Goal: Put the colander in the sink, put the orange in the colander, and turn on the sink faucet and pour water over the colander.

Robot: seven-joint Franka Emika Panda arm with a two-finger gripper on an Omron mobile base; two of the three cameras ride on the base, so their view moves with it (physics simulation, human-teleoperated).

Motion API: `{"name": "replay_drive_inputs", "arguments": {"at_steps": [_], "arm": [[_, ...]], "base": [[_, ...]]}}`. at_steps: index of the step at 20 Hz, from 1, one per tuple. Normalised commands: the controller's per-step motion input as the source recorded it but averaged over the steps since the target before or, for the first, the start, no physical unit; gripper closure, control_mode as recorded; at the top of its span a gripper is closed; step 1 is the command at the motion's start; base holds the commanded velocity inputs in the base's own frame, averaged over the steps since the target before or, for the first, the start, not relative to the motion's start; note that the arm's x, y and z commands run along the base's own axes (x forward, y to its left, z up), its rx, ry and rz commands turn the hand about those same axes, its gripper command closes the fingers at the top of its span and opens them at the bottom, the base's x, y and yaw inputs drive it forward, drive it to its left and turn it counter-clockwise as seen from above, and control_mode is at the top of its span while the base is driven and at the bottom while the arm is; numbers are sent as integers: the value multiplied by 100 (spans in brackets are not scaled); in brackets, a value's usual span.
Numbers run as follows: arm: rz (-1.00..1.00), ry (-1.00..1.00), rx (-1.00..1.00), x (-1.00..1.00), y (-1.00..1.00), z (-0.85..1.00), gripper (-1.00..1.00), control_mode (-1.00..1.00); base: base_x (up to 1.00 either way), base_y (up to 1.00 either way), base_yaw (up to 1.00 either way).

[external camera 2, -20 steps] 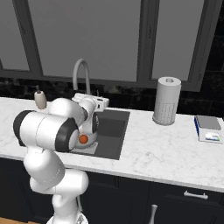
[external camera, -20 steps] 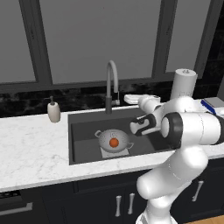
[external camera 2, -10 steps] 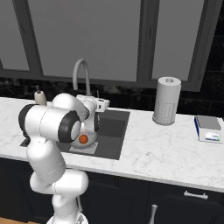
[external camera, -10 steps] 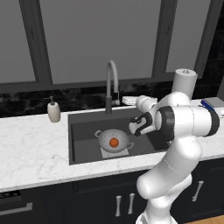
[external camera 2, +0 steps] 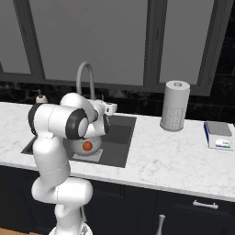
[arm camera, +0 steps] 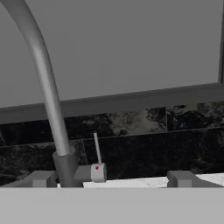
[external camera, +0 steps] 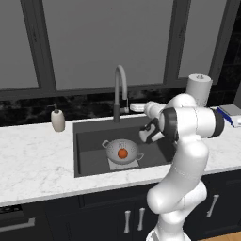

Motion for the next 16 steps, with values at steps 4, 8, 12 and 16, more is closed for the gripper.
{"name": "replay_drive_inputs", "arguments": {"at_steps": [4,8,12,16], "arm": [[5,-12,0,30,-11,-49,-100,-100],[5,-12,0,25,-13,-48,-100,-100],[4,-11,0,21,-3,-51,-100,-100],[3,-11,0,19,-1,-52,-100,-100]], "base": [[0,0,0],[0,0,0],[0,0,0],[0,0,0]]}}
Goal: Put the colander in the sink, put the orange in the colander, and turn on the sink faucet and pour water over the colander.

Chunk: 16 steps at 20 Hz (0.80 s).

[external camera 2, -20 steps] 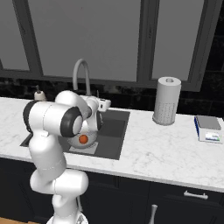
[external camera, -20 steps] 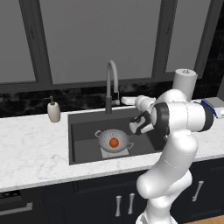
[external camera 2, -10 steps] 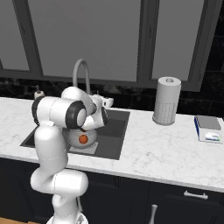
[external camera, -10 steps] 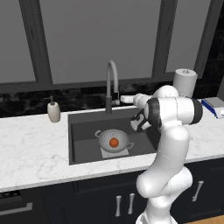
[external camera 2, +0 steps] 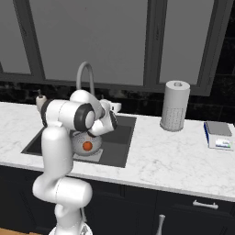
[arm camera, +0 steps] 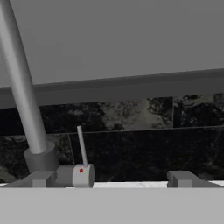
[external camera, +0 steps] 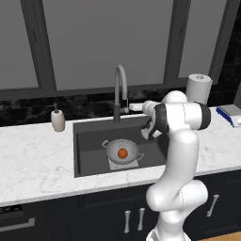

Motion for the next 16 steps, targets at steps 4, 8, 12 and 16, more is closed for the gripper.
{"name": "replay_drive_inputs", "arguments": {"at_steps": [4,8,12,16], "arm": [[1,-10,0,19,0,-44,-100,-100],[0,-8,0,20,0,-34,-100,-100],[0,-5,0,21,7,-25,-100,-100],[0,-4,0,20,11,-18,-100,-100]], "base": [[0,0,0],[0,0,0],[0,0,0],[0,0,0]]}}
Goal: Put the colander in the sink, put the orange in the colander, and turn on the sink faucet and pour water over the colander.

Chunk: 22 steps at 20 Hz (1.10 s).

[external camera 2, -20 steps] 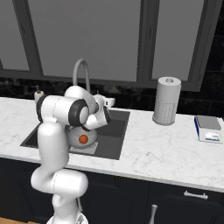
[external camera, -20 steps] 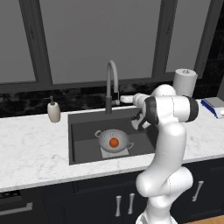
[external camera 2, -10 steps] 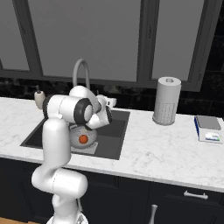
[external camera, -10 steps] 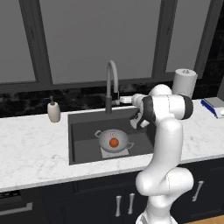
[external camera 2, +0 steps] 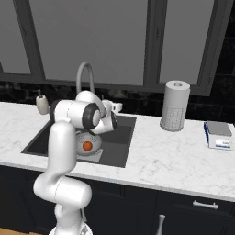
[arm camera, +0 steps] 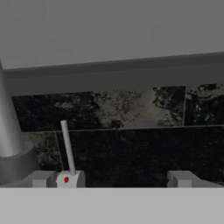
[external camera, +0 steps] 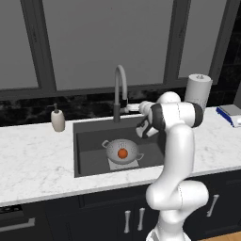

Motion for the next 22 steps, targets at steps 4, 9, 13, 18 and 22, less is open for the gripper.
{"name": "replay_drive_inputs", "arguments": {"at_steps": [4,9,13,18,22], "arm": [[0,-6,0,29,12,-19,-100,-100],[0,-4,0,22,14,-21,-100,-100],[0,-3,0,14,7,-21,-100,-100],[0,-4,0,20,5,-12,-100,-100],[0,-2,0,18,0,-1,-100,-100]], "base": [[0,0,0],[0,0,0],[0,0,0],[0,0,0],[0,0,0]]}}
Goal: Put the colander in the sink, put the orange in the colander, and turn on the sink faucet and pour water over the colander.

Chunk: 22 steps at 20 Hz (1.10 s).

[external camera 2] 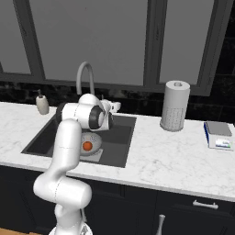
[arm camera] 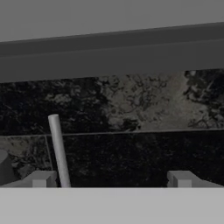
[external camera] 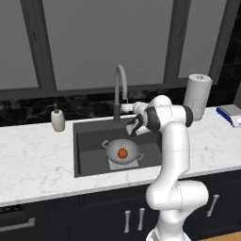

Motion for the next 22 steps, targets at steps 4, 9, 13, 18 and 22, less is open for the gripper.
{"name": "replay_drive_inputs", "arguments": {"at_steps": [4,9,13,18,22], "arm": [[0,-1,0,13,3,0,-100,-100],[0,0,0,1,12,0,-100,-100],[0,0,0,3,7,0,-100,-100],[0,0,0,13,6,0,-100,-100],[0,0,0,8,1,0,-100,-100]], "base": [[0,0,0],[0,0,0],[0,0,0],[0,0,0],[0,0,0]]}}
